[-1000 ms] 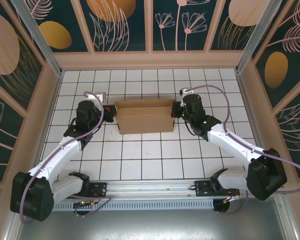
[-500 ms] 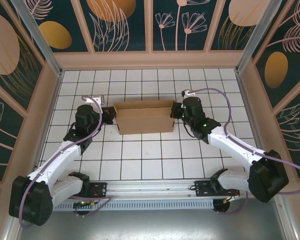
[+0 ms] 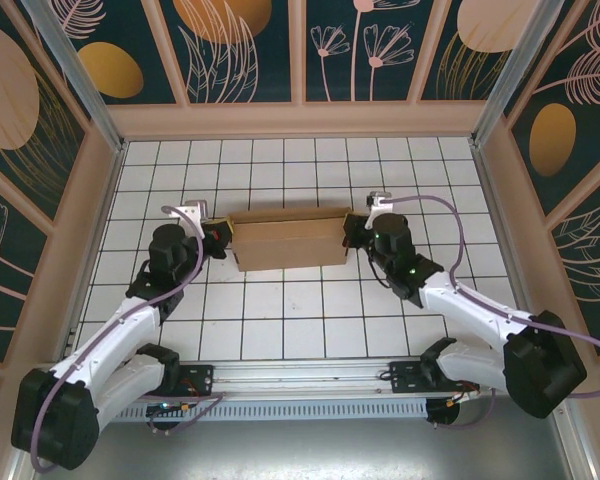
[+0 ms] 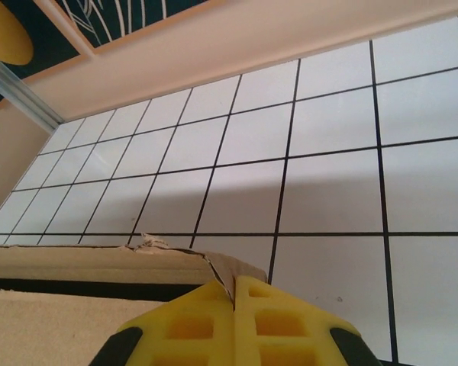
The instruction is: Fold the paper box
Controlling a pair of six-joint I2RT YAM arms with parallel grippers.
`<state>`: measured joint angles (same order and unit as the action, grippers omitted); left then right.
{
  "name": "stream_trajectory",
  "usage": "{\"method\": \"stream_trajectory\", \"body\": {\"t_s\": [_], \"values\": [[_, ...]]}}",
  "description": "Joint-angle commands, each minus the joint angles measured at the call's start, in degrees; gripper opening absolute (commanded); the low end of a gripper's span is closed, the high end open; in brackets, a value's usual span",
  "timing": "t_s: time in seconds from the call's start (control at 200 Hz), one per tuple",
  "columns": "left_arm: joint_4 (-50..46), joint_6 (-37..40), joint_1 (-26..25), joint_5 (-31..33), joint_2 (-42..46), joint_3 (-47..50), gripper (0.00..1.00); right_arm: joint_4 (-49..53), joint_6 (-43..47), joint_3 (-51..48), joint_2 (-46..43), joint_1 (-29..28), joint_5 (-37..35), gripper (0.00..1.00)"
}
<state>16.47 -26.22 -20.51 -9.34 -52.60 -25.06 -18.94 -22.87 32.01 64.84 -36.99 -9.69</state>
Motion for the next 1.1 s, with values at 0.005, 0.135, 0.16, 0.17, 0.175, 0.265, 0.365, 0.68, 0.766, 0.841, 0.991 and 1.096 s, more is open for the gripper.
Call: {"method": "stream_trajectory", "body": {"t_s": [0.005, 0.135, 0.16, 0.17, 0.175, 0.265, 0.365, 0.68, 0.766, 0.841, 0.991, 1.096], "values": [[-4.52, -0.34, -2.98, 2.67, 0.12, 4.44, 0.0, 1.45, 1.34, -5.28, 0.91, -2.3, -0.77, 0.0], [-2.75, -5.09, -5.19, 6.05, 0.13, 6.56, 0.0, -0.47, -0.11, -6.7, 1.89, -2.99, -1.6, 0.0], [-2.32, -5.82, -5.44, 6.33, 0.19, 6.95, 0.0, -0.64, -0.31, -6.73, 2.07, -3.08, -1.54, 0.0], [-2.1, -6.05, -5.47, 6.35, 0.25, 7.13, 0.0, -0.72, -0.33, -6.77, 2.19, -3.19, -1.49, 0.0], [-2.03, -6.13, -5.48, 6.35, 0.28, 7.22, 0.0, -0.73, -0.28, -6.78, 2.25, -3.18, -1.48, 0.0], [-2.31, -5.98, -5.77, 8.34, 0.97, 8.07, 0.0, -1.5, 0.66, -7.34, 2.85, -3.65, -1.99, 0.0], [-4.07, -6.42, -5.85, 12.96, 2.0, 9.41, 0.0, -0.75, 0.61, -8.1, 3.33, -3.78, -4.6, 0.0], [-2.14, -5.9, -5.94, 12.59, 3.03, 13.01, 0.0, -0.23, -0.69, -9.15, 5.3, -3.86, -5.75, 0.02], [-2.69, -4.97, -6.03, 13.12, 3.64, 12.9, 0.0, -0.25, -0.99, -8.98, 4.29, -3.99, -5.22, 0.1], [-3.05, -3.66, -6.03, 12.65, 3.26, 12.13, 0.0, -0.74, -0.47, -8.52, 2.86, -3.96, -4.23, 0.18], [-5.23, -0.35, -6.05, 12.14, 1.9, 9.28, 0.0, 0.25, 1.61, -5.78, 0.17, -3.96, -3.17, 0.3], [-7.15, 1.7, -6.07, 12.57, 1.27, 7.8, 0.0, 1.71, 3.13, -3.75, -1.25, -3.9, -2.66, 0.41]]}}
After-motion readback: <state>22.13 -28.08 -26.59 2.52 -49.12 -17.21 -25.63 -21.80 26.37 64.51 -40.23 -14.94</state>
